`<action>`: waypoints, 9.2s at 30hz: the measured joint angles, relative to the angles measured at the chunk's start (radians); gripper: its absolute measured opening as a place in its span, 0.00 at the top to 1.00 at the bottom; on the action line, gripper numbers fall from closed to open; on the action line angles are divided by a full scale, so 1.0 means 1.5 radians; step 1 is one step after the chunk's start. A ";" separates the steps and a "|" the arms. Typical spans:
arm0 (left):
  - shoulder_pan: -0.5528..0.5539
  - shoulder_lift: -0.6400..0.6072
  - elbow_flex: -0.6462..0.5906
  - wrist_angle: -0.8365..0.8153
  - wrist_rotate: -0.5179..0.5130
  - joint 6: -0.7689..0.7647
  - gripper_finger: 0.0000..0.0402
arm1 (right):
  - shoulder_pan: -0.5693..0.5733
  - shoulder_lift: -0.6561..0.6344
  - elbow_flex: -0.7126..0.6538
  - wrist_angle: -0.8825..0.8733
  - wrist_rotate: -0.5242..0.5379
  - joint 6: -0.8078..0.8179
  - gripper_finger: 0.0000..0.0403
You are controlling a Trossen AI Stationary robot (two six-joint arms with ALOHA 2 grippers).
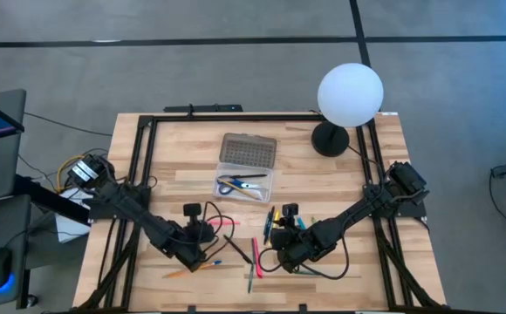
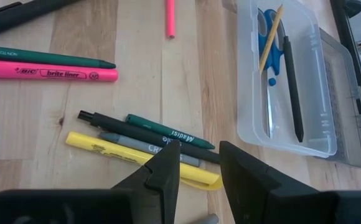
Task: Pick & place school supplies into a supply box
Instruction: Put the pink pencil into the gray supply box, then put the orange pencil into the gray supply box
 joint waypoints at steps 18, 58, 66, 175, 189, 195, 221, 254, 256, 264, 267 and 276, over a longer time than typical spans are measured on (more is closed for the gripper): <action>0.138 -0.013 -0.128 0.178 0.140 0.084 0.62 | 0.001 0.000 0.000 0.000 0.000 0.000 0.73; 0.053 -0.001 -0.024 0.157 0.067 0.317 0.99 | -0.004 0.002 0.000 0.005 0.000 -0.001 0.73; 0.104 -0.002 -0.030 0.111 0.013 0.263 1.00 | -0.004 0.002 0.000 0.005 0.000 -0.001 0.73; 0.136 -0.003 -0.033 0.075 0.030 0.197 0.86 | -0.104 0.127 -0.021 0.302 -0.083 -0.246 1.00; 0.119 -0.003 -0.033 0.006 -0.027 0.090 0.86 | -0.093 0.031 -0.016 0.215 0.005 -0.222 1.00; 0.084 -0.003 -0.033 -0.008 -0.032 0.023 0.86 | -0.164 0.023 -0.016 0.200 0.008 -0.193 1.00; -0.003 -0.003 -0.033 0.007 -0.042 -0.045 0.86 | -0.281 0.023 -0.016 0.199 -0.091 -0.139 0.61; -0.077 0.010 -0.037 0.301 0.141 -0.051 0.86 | -0.080 0.022 -0.035 -0.008 0.258 0.028 0.67; -0.077 0.013 -0.037 0.295 0.133 -0.052 0.86 | -0.080 0.022 -0.035 -0.008 0.259 0.030 0.67; -0.077 0.034 -0.037 0.334 0.131 -0.044 0.77 | -0.080 0.022 -0.035 -0.016 0.258 0.040 0.68; -0.073 0.049 -0.037 0.341 0.131 -0.053 0.72 | -0.080 0.022 -0.035 -0.019 0.257 0.042 0.68; -0.068 0.078 -0.037 0.358 0.146 -0.053 0.68 | -0.080 0.022 -0.035 -0.025 0.256 0.052 0.69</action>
